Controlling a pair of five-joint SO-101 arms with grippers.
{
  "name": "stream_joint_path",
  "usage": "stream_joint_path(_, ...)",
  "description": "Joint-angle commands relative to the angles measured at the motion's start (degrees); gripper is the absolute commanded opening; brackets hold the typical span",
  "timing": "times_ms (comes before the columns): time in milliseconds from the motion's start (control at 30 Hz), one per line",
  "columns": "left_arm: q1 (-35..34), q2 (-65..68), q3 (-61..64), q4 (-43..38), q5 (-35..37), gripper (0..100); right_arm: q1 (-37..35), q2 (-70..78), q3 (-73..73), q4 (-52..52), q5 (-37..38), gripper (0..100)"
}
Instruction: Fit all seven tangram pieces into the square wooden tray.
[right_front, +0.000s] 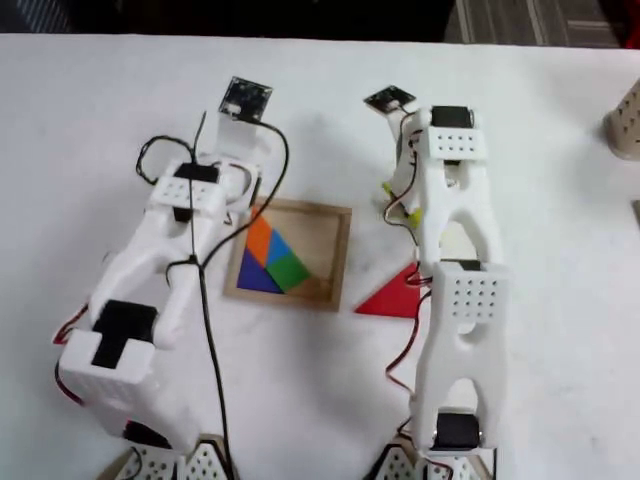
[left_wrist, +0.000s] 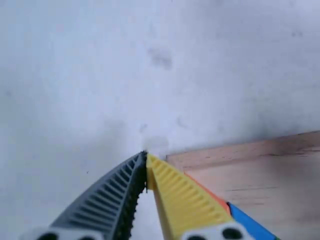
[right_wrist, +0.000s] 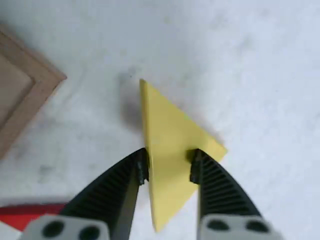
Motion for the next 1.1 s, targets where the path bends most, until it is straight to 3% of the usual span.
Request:
stream_joint_path(0,-0.7,-1.0,-1.1,-1.4,-0.4,2,0.7,-0.4,-2.8,3.3,1.0,8.7)
stream_joint_path(300,-0.7,-1.0,-1.1,-1.4,-0.4,2,2.1,-0.5,-3.7,3.8,1.0,9.4)
stream_joint_path(567,-0.7,-1.0,-1.1,-1.4,-0.4,2,1.8,-1.1,-4.6,3.6,1.1,29.6)
stream_joint_path(900,-1.2,-0.9,-1.1,-2.1,-0.5,2,-0.7,7.5,-6.3,3.2,1.2,29.6)
stream_joint_path(1067,-1.3,-1.0,-1.1,-2.1,-0.5,2,-1.0,8.0,-6.4,3.7,4.8,23.2)
